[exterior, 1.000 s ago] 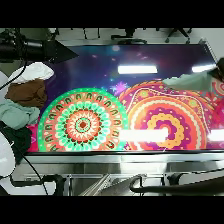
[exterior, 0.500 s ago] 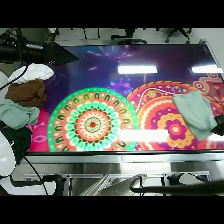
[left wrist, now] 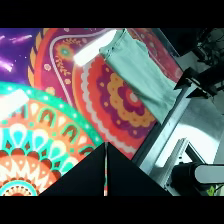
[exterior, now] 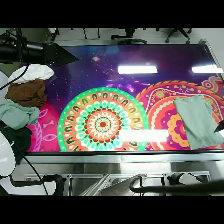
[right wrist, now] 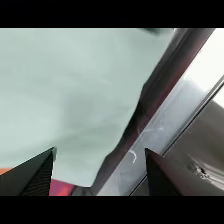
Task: Fold the shirts.
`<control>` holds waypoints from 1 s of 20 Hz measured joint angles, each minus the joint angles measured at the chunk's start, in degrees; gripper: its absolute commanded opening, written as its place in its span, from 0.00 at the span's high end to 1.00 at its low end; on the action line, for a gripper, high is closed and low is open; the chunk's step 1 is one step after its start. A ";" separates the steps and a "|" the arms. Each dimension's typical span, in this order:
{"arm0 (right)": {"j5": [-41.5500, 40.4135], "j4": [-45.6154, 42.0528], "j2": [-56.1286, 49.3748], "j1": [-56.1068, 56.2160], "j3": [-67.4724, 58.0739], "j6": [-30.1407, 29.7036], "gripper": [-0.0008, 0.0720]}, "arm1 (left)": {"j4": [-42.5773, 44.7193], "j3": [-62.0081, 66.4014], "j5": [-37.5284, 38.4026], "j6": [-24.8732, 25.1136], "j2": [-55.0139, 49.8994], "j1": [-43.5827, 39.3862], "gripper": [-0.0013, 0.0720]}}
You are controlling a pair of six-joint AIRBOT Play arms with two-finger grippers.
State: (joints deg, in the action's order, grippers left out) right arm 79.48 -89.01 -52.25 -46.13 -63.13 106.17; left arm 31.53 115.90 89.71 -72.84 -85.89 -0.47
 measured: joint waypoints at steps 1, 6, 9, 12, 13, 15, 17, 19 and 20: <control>1.31 1.27 0.04 0.68 -4.46 -0.81 0.81 | -0.17 0.00 -0.42 0.00 0.07 0.39 0.96; 3.72 11.78 2.12 9.53 -18.40 -5.40 0.96 | -0.98 -0.98 -0.20 0.09 2.75 3.50 0.96; 1.75 14.80 4.92 19.82 -17.27 -6.43 0.96 | -1.07 -8.02 0.90 1.14 8.11 4.26 0.96; -2.08 16.15 8.59 32.70 -9.68 -6.62 0.97 | -1.05 -21.46 0.26 2.54 15.76 4.55 0.96; -3.78 16.52 9.75 36.74 -6.64 -6.60 0.97 | -1.05 -26.36 -0.22 3.10 18.38 4.61 0.96; -7.50 16.65 11.65 44.63 -0.22 -6.25 0.96 | -1.01 -36.68 -1.84 4.04 23.65 4.68 0.96; -10.62 16.96 12.61 50.53 4.81 -5.86 0.96 | -1.01 -44.78 -3.23 4.98 27.78 4.72 0.96; -13.05 17.07 13.09 54.31 8.15 -5.70 0.96 | -1.01 -51.19 -4.46 5.95 30.84 4.72 0.96; -13.90 17.11 13.27 55.47 9.18 -5.70 0.96 | -1.01 -53.77 -4.74 6.36 32.00 4.72 0.96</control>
State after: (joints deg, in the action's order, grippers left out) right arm 65.58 -71.90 -38.98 9.34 -53.95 100.47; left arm 30.52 62.13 84.97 -66.48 -53.89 4.25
